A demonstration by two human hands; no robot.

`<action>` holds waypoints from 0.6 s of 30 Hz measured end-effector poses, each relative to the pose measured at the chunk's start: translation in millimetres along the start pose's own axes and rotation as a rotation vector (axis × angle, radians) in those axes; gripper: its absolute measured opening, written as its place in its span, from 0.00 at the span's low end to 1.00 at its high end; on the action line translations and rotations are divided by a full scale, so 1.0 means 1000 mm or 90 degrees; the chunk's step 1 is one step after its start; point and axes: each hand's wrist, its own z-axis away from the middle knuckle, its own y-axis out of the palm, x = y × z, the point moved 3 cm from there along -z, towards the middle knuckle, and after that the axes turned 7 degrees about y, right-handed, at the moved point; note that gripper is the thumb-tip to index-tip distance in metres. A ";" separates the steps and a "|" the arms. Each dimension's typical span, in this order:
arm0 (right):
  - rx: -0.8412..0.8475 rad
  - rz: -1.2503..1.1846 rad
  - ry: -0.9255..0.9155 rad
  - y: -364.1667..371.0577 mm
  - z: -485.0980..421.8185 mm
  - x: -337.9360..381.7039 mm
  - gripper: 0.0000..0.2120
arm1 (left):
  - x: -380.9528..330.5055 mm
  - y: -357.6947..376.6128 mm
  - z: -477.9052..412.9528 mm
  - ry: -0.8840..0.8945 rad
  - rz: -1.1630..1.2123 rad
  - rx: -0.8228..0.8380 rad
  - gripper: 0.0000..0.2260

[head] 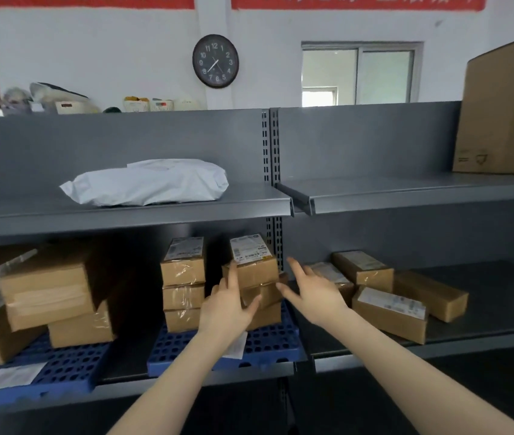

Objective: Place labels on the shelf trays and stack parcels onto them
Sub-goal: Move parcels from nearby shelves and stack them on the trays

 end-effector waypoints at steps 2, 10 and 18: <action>0.027 -0.069 0.006 0.009 -0.012 0.002 0.33 | -0.001 0.005 -0.003 -0.014 0.031 -0.010 0.40; 0.092 -0.388 0.014 0.024 -0.042 -0.006 0.24 | -0.020 0.017 -0.014 -0.035 0.053 -0.050 0.38; 0.081 -0.444 -0.014 0.029 -0.050 -0.016 0.22 | -0.023 0.021 -0.020 -0.066 0.057 -0.032 0.38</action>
